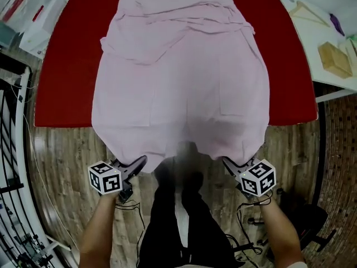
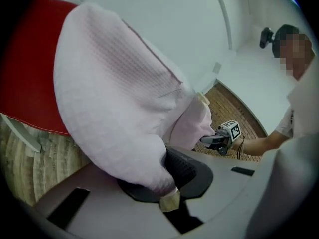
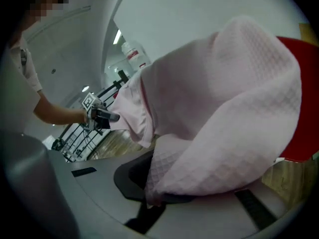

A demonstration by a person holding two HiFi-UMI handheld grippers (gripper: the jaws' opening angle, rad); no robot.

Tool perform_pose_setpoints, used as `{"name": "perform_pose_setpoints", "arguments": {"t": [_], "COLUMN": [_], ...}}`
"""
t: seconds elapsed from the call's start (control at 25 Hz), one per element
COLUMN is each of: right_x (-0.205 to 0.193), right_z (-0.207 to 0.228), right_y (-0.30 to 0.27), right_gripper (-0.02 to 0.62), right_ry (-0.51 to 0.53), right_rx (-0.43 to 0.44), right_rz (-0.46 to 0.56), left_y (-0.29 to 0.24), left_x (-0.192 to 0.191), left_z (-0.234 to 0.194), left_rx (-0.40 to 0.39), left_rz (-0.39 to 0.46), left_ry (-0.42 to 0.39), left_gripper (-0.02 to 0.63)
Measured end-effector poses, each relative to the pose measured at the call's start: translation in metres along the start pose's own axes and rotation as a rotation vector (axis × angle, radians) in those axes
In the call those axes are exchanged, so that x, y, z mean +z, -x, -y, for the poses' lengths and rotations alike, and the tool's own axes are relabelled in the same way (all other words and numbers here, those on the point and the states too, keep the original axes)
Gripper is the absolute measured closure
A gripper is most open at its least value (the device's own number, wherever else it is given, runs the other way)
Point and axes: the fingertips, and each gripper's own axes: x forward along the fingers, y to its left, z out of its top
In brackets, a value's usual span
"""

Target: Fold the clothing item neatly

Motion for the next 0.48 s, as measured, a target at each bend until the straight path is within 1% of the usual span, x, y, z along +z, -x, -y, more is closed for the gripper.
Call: {"name": "perform_pose_setpoints", "arguments": {"t": [0.24, 0.4, 0.48], "right_x": [0.021, 0.036, 0.047], "right_z": [-0.021, -0.039, -0.048], "right_y": [0.034, 0.054, 0.063], "right_gripper": [0.569, 0.569, 0.569], "right_ry": [0.011, 0.057, 0.070], "right_rx": [0.019, 0.043, 0.063], "right_rz": [-0.009, -0.032, -0.040], "left_y": [0.017, 0.032, 0.041], "left_x": [0.019, 0.041, 0.054], "left_z": [0.046, 0.082, 0.098], "left_rx": [-0.040, -0.104, -0.127], "left_rz": [0.026, 0.077, 0.106], "left_ry": [0.011, 0.051, 0.053], "left_gripper": [0.571, 0.571, 0.571]}}
